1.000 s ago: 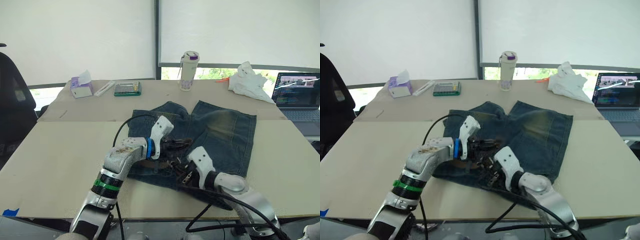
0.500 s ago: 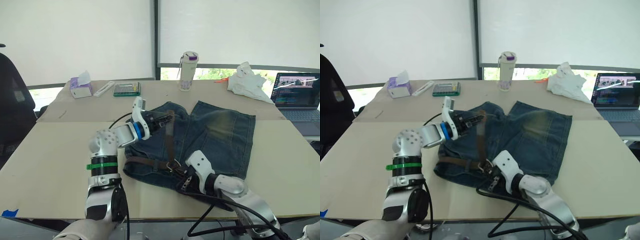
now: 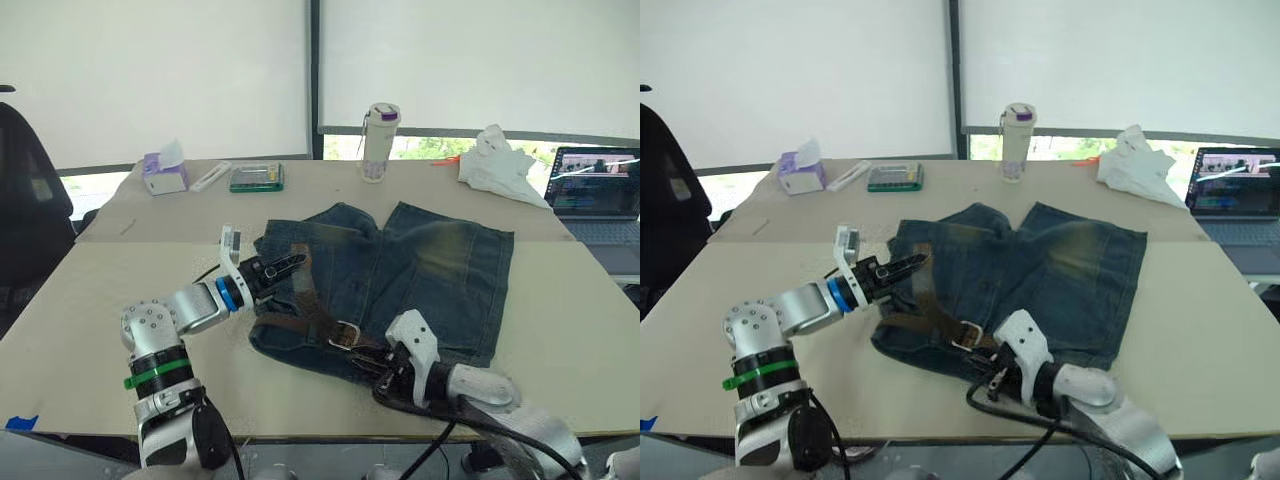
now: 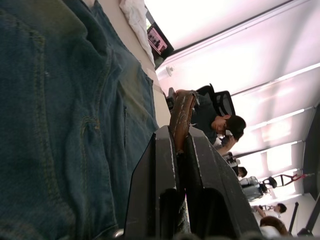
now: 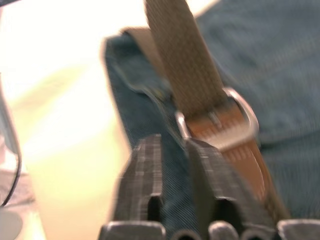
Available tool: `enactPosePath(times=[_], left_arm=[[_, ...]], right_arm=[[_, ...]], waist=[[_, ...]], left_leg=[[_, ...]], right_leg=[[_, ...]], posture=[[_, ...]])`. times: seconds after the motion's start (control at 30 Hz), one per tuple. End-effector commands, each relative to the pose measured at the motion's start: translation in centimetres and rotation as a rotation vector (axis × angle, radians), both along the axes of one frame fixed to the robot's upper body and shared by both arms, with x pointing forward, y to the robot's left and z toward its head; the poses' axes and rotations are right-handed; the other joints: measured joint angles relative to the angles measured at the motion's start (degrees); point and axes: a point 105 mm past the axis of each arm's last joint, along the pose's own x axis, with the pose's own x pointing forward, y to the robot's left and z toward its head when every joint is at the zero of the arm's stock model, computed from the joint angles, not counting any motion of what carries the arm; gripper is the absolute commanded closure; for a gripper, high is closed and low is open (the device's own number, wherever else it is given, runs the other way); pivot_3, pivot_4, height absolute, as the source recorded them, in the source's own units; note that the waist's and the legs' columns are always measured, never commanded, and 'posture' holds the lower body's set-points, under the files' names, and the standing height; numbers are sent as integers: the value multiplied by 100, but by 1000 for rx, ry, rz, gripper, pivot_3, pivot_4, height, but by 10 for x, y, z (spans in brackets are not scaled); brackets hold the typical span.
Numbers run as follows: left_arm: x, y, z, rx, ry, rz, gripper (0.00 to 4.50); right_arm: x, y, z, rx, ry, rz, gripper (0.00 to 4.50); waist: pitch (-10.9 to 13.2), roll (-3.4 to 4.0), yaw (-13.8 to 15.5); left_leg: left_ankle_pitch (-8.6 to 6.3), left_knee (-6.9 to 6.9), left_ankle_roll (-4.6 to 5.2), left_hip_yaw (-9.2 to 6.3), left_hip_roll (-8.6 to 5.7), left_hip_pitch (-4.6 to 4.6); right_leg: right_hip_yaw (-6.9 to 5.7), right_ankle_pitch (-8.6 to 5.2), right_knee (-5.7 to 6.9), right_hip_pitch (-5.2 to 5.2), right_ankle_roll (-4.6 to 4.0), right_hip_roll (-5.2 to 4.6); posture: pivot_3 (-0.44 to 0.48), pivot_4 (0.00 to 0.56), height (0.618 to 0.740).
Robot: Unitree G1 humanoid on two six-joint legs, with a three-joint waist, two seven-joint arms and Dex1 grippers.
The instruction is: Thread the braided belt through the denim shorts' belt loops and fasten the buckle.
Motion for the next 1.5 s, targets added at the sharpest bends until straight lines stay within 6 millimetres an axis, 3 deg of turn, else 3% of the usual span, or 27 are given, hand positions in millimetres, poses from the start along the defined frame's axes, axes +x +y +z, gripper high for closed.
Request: enactPosePath(times=[0.03,0.17,0.2,0.43,0.63,1.0,1.33,1.5], left_arm=[[3,6,9,-28,-40,63,4500],[3,12,1,-32,-19,113,4500],[3,12,0,-34,-14,123,4500],[1,20,0,-75,-34,230,4500],[0,28,5,-121,-33,343,4500],[-16,27,-16,-129,64,458,4500],[-18,38,-26,-186,154,564,4500],[-17,45,-29,-228,190,598,4500]], right_arm=[[5,-8,10,-57,-70,-38,2972],[19,-12,9,-114,-109,-61,4431],[22,-11,9,-114,-111,-69,4471],[35,-14,-4,-188,-81,-71,4471],[33,-7,-6,-180,-63,-12,4471],[38,0,-2,-170,-73,37,4471],[39,5,4,-156,-65,64,4471],[40,2,-5,-196,-56,63,4471]], waist=[[-1,-1,18],[-1,-3,4],[-1,-4,9],[-1,-5,33],[-1,-9,54],[-1,-11,42],[-1,-13,66],[-1,-13,67]], left_leg=[[0,0,0,1,-1,0],[-1,-5,-1,10,-2,0],[-1,-6,-1,11,0,-1],[-1,-8,-2,13,-1,-1],[-1,-8,-2,15,0,-3],[-1,-10,-2,19,2,0],[-1,-9,-2,21,0,-1],[-1,-9,-2,21,-1,-1]], right_leg=[[1,0,-6,2,0,-1],[12,0,-17,1,0,0],[14,0,-17,-1,-1,2],[22,1,-24,1,-2,-1],[28,1,-28,1,-2,-1],[35,2,-28,1,-3,3],[36,2,-33,3,-4,2],[36,2,-35,4,-4,2]], posture=[[0,150,740],[0,150,740],[0,150,740],[0,150,740],[0,150,740],[0,150,740],[0,150,740],[0,150,740]])
